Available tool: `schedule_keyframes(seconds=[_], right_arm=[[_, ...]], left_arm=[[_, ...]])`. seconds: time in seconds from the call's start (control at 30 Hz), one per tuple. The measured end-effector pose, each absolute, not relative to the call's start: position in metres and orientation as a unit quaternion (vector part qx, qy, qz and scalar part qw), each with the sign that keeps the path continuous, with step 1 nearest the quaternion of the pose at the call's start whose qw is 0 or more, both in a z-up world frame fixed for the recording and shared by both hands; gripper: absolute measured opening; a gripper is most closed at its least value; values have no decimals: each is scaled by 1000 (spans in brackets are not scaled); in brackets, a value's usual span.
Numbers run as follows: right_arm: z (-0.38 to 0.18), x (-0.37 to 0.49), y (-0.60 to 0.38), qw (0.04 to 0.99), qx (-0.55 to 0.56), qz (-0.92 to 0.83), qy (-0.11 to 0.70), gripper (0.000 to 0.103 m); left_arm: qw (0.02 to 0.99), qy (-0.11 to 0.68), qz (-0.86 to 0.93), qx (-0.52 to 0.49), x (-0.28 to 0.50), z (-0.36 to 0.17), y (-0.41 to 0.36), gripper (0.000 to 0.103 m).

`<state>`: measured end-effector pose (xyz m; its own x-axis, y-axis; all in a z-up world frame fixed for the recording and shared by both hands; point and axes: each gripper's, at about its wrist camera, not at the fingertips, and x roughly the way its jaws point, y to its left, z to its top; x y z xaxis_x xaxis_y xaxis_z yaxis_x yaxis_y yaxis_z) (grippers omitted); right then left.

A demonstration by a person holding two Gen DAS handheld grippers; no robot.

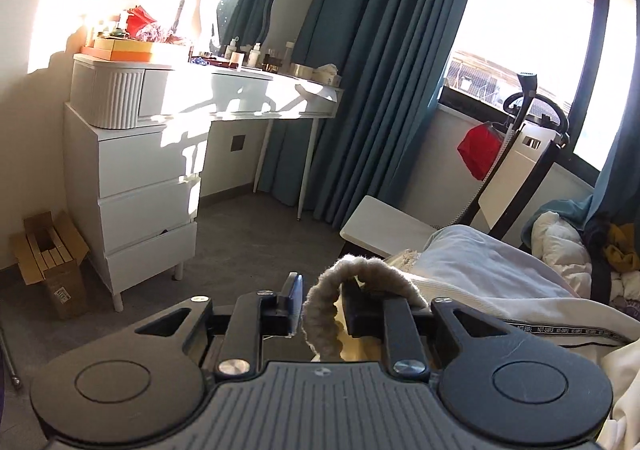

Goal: Fold clothes

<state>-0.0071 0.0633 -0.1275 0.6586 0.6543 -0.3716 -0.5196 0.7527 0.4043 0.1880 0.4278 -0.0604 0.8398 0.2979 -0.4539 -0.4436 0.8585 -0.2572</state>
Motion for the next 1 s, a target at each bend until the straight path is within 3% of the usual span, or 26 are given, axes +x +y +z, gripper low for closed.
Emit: schedule_keyframes(seconds=[0.1,0.17,0.23,0.3,0.33,0.57,0.77,1.0], right_arm=[[-116,-14,62,896,119,336,263,25],[-109,-24,57,890,123,344,273,34],[-101,-35,51,883,130,351,285,49],[-91,-50,39,880,135,351,289,72],[-86,-59,30,883,134,349,284,75],[-54,-92,-65,908,130,289,275,75],[-52,-75,-155,943,126,151,269,75],[-89,-42,-236,945,196,42,257,75]], left_arm=[[944,200,196,-177,163,-47,420,46],[944,198,198,-176,143,-38,415,66],[943,203,196,-176,120,-32,410,73],[942,210,192,-175,96,-26,405,78],[943,210,191,-172,84,-23,400,79],[953,218,96,-187,54,5,329,80],[952,244,-10,-187,120,20,213,80],[947,261,-43,-183,241,19,94,80]])
